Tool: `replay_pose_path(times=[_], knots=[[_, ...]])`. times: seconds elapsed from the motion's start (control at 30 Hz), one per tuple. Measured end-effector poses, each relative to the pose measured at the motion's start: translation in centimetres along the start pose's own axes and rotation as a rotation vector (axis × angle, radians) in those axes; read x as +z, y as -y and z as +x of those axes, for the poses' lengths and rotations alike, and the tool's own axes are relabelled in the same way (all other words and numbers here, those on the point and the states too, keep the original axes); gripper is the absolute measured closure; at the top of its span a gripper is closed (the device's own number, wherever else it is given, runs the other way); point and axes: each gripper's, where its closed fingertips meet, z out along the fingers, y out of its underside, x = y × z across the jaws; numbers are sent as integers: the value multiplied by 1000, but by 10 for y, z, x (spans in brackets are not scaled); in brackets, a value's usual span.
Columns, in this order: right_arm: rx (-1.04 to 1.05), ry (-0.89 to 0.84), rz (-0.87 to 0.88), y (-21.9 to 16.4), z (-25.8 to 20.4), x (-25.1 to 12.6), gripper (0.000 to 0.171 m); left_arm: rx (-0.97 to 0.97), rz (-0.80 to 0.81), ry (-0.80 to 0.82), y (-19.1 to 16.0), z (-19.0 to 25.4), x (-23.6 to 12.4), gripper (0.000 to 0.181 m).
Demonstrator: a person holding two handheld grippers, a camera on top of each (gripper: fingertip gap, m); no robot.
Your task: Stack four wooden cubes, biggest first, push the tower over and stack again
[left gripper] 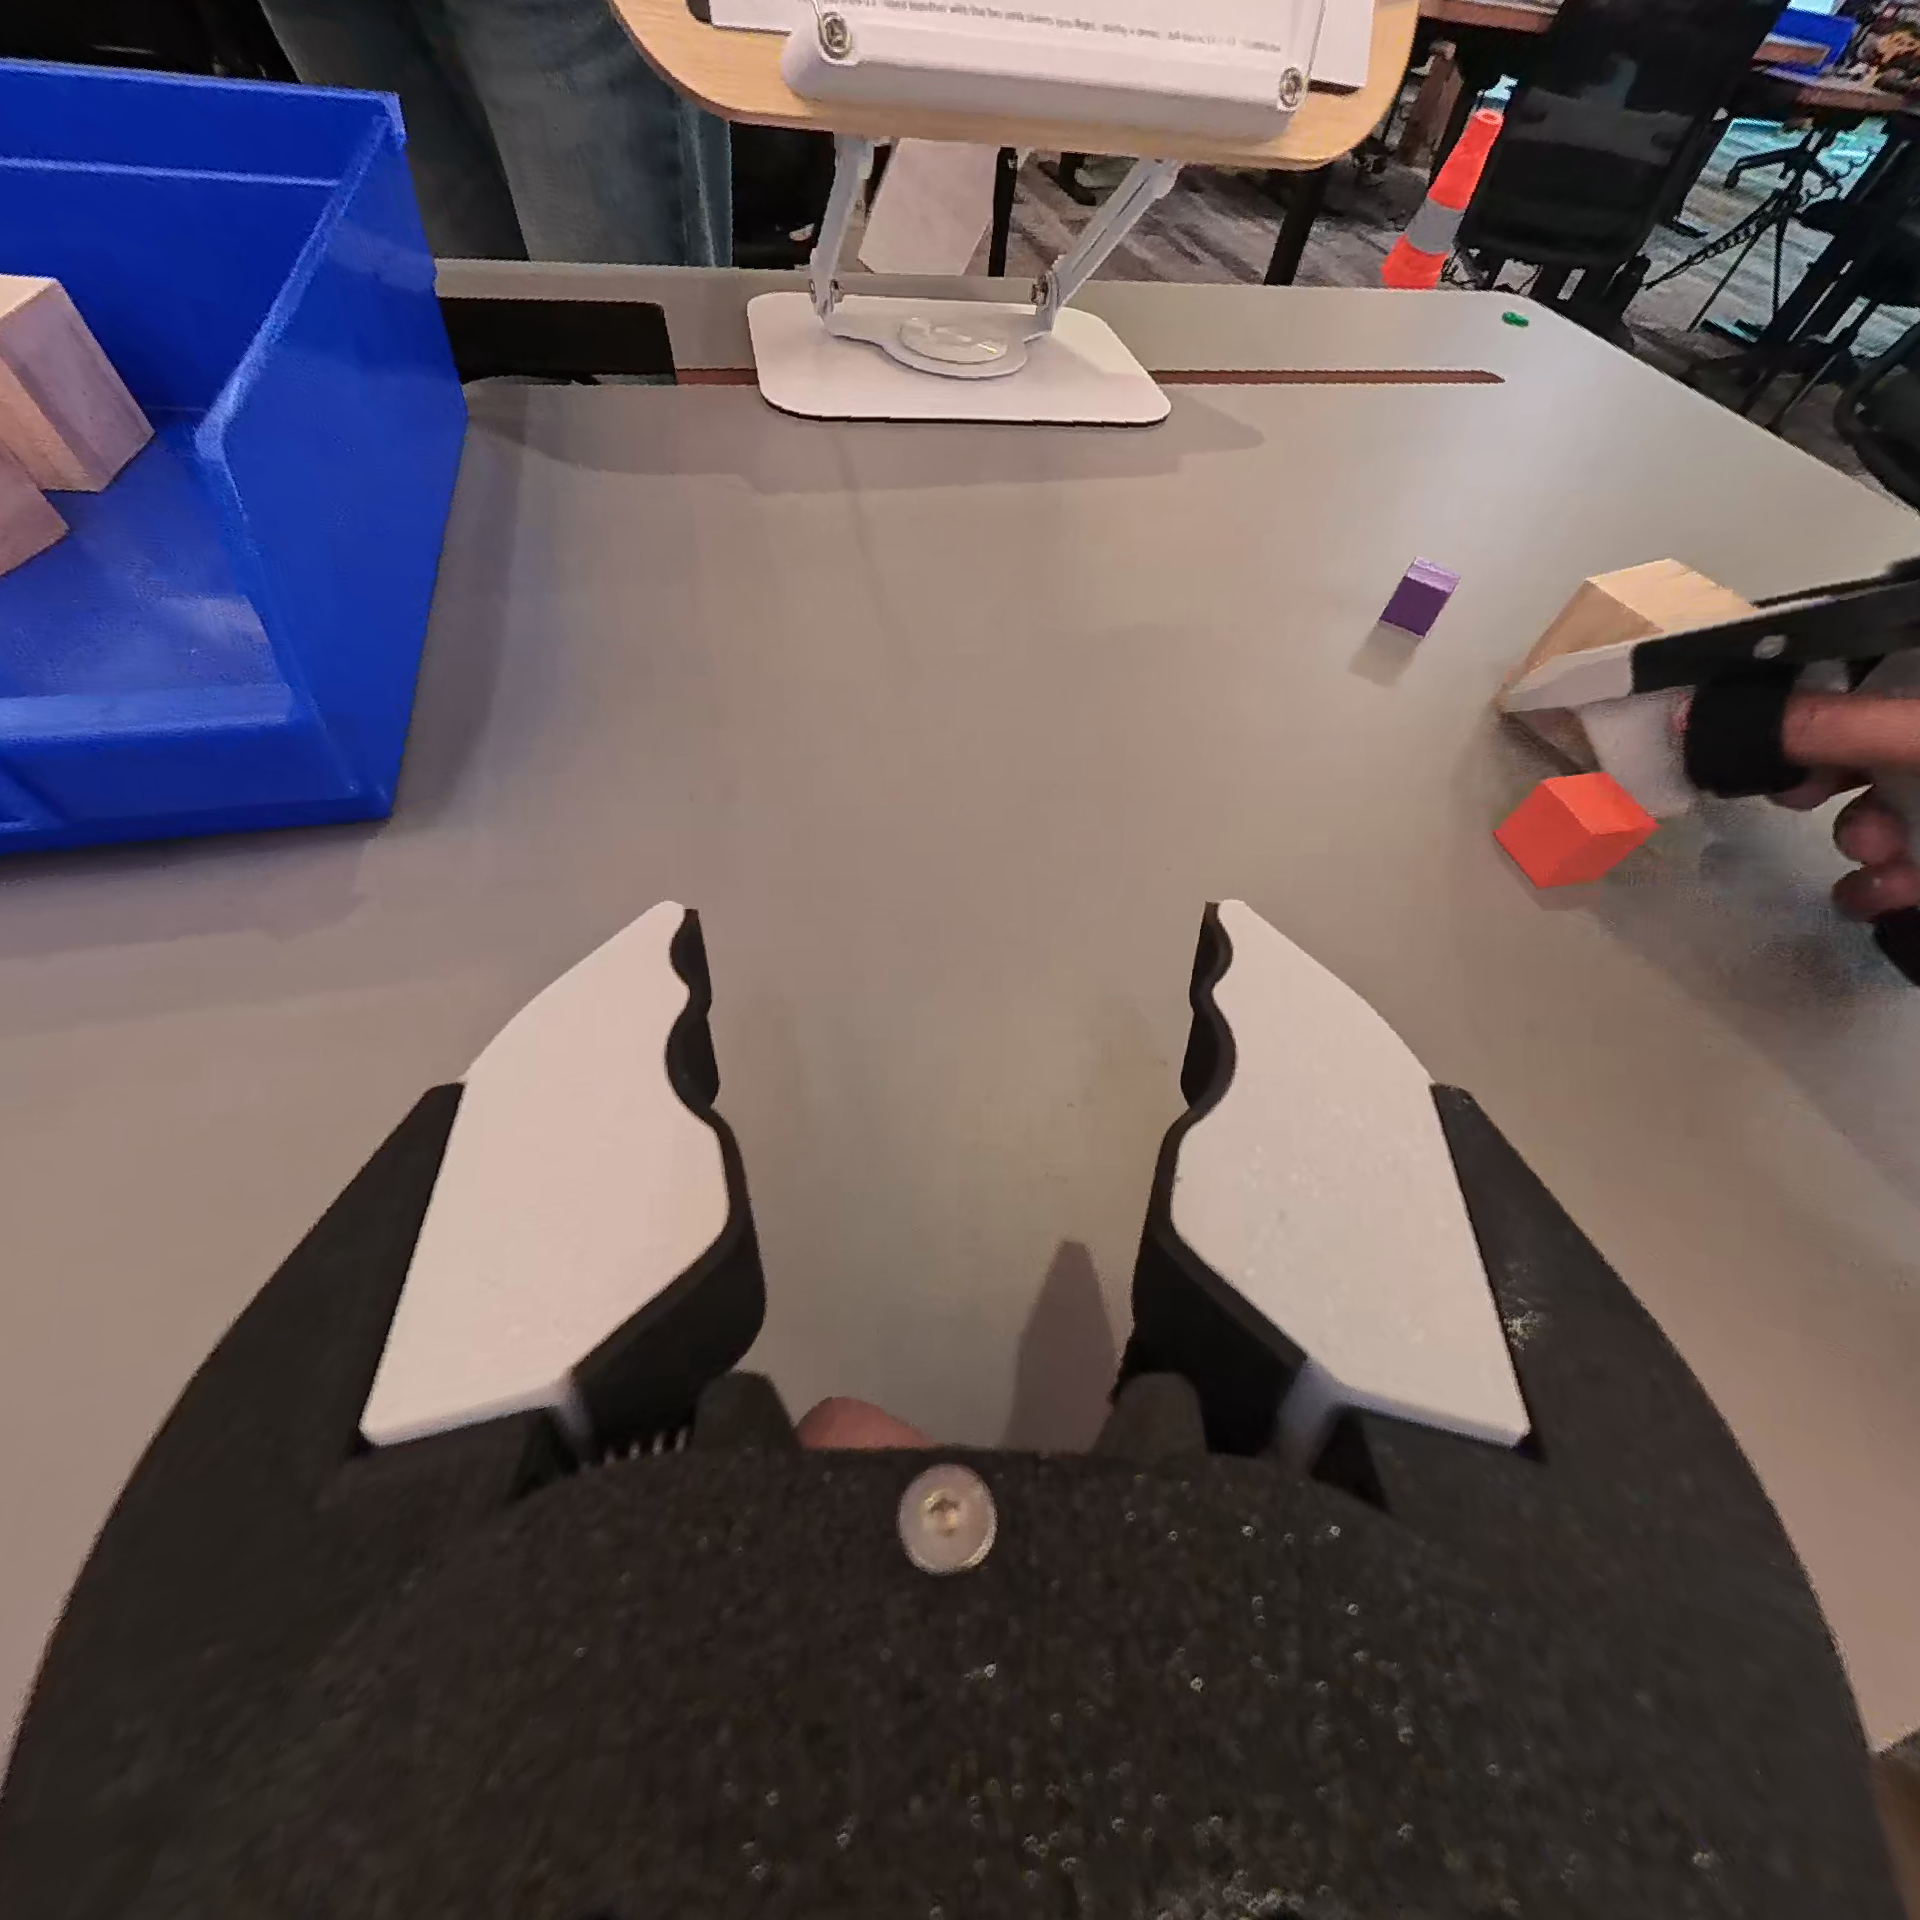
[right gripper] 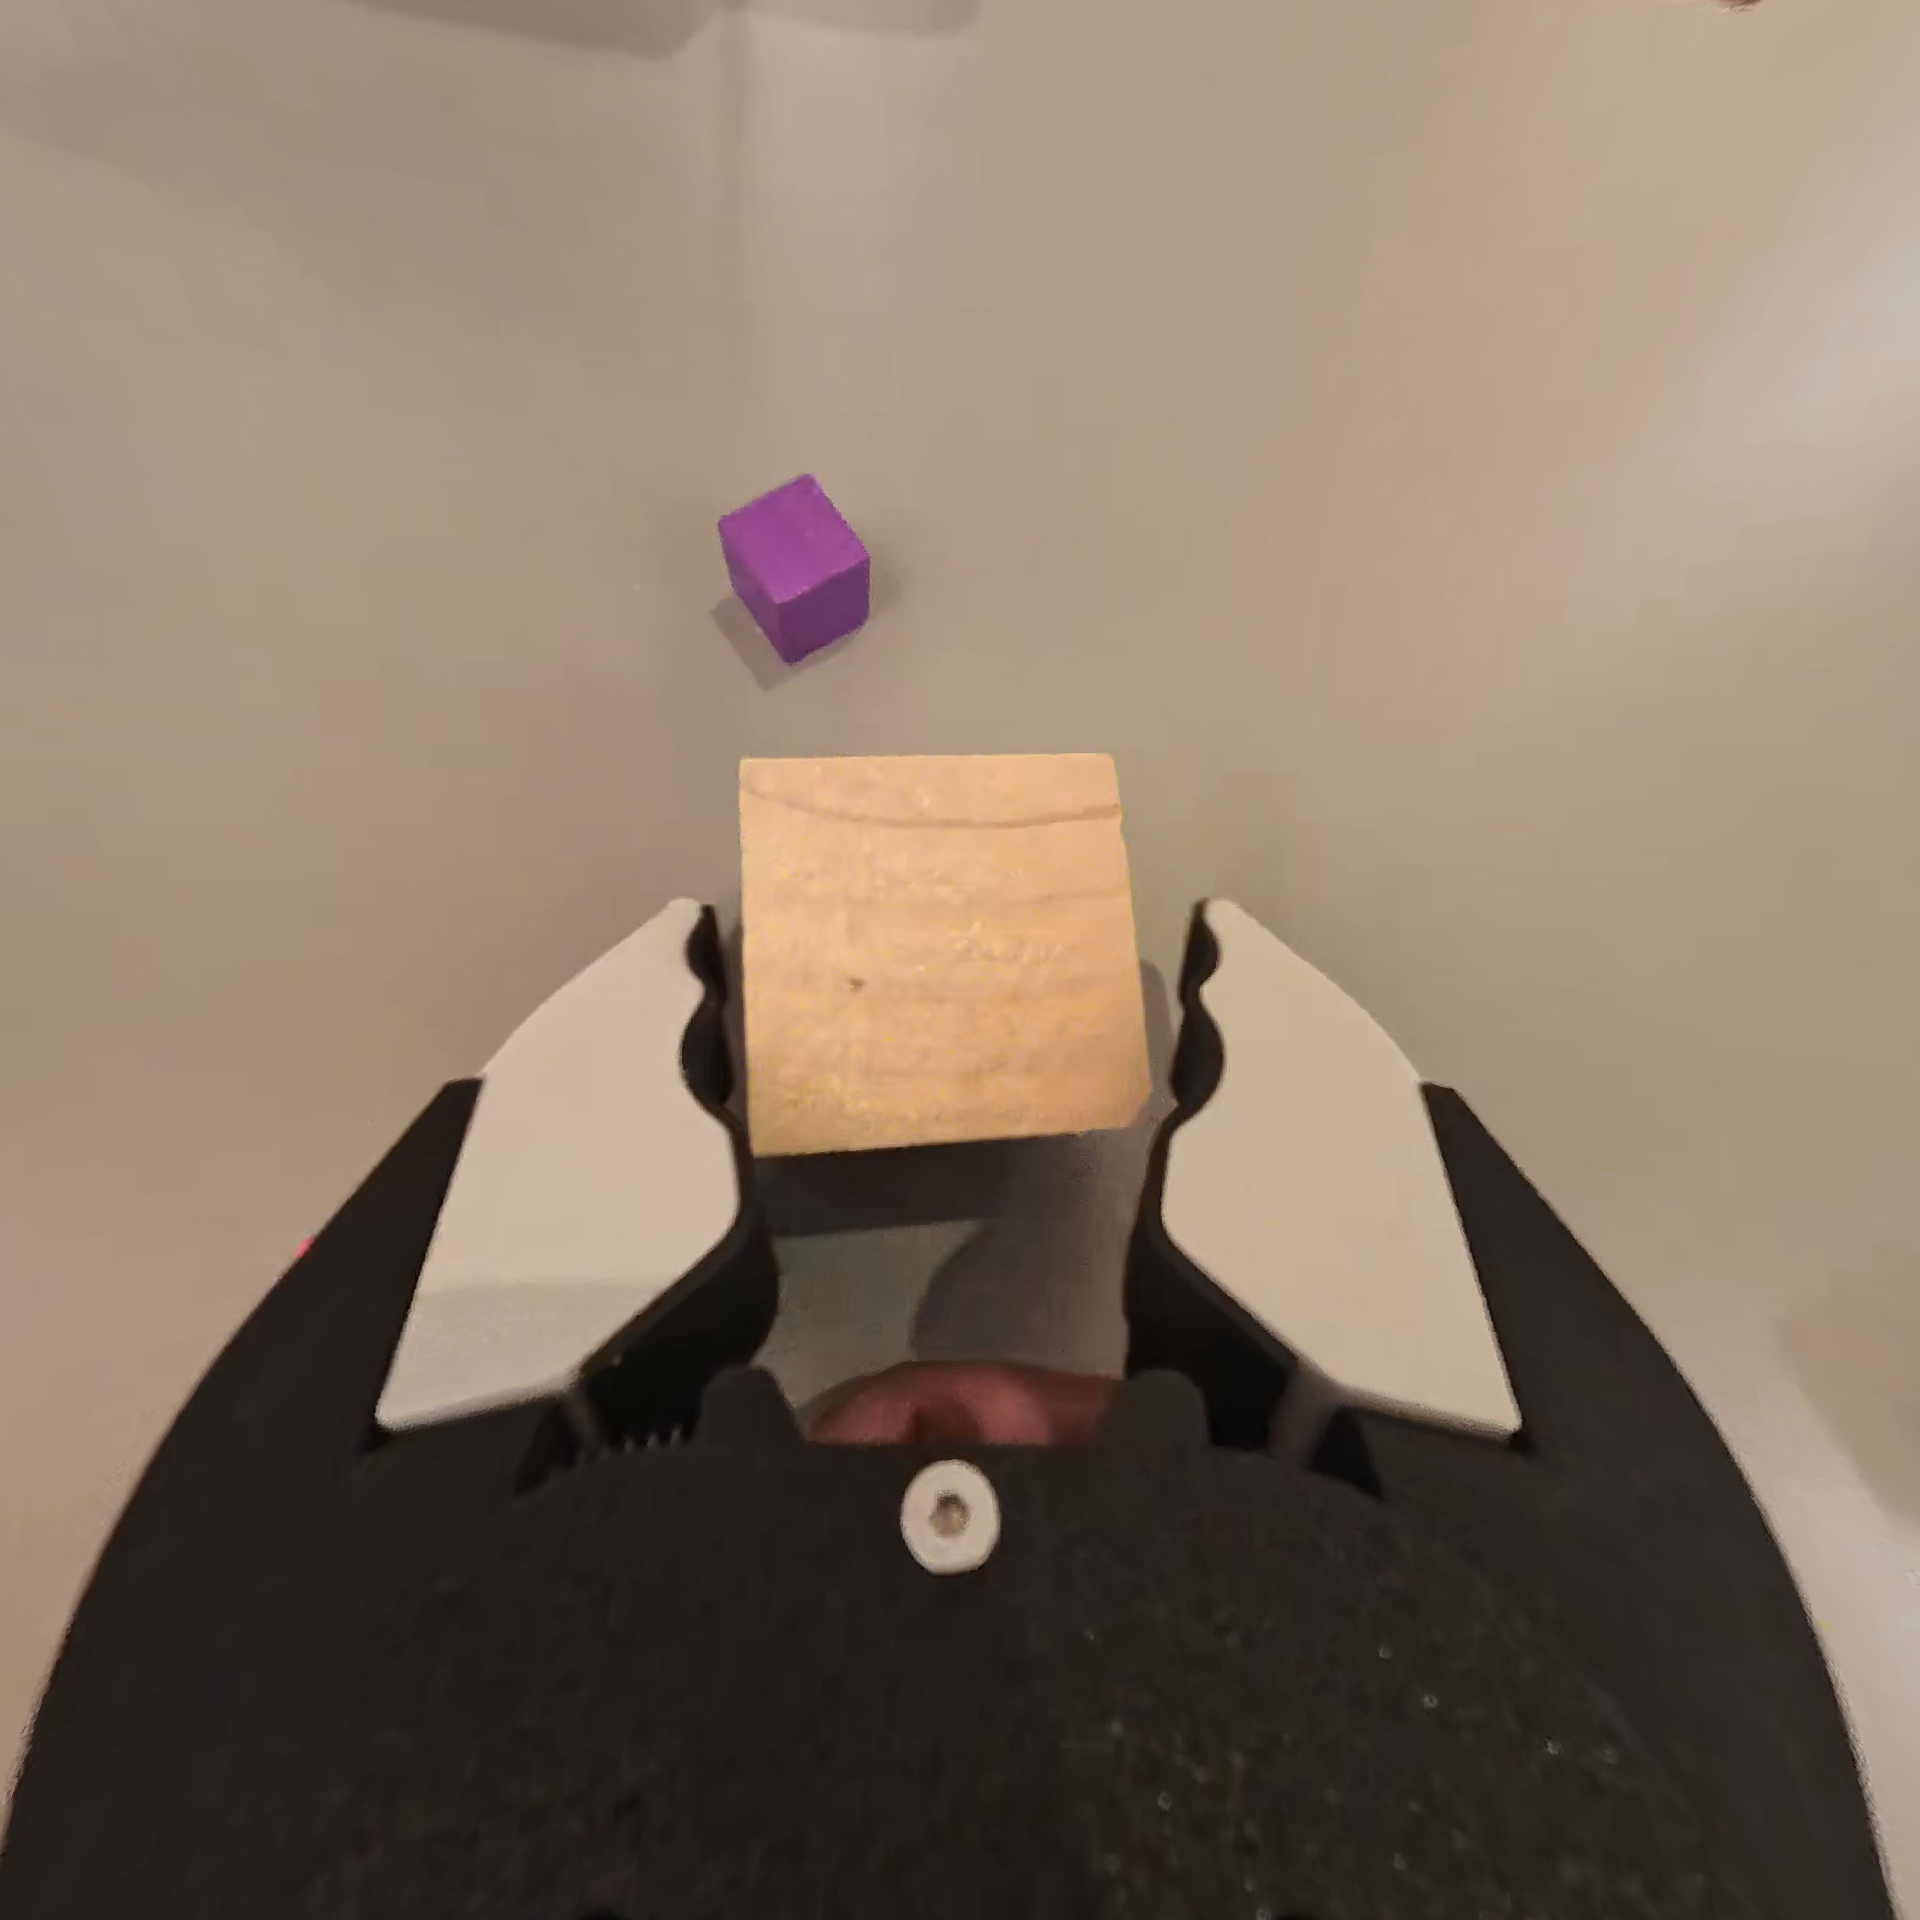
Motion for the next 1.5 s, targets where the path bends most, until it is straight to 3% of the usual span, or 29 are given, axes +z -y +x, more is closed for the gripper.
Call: replay_pose_path(times=[0.03,0.27,0.43,0.7,0.83,0.93,1.43,1.5], knots=[[1,0,-4,-1,0,2,97,-6,0,-2,0,-1,0,93],[-1,16,36,6,-2,0,98,-20,-9,-8,-4,-5,2,96],[-140,118,162,41,-24,-16,99,-13,-20,-9,-5,-4,2,96],[-551,588,230,89,-115,-19,99,-2,-21,-9,-4,-4,1,97],[-818,736,164,81,-142,-6,98,6,-26,-2,-3,-6,2,97],[-895,848,143,72,-160,-1,99,1,-35,5,-4,-8,4,97],[-1084,918,168,53,-180,21,98,4,-54,9,-7,-9,13,98],[-1073,895,193,59,-178,18,91,7,-56,6,-7,-8,14,98]])
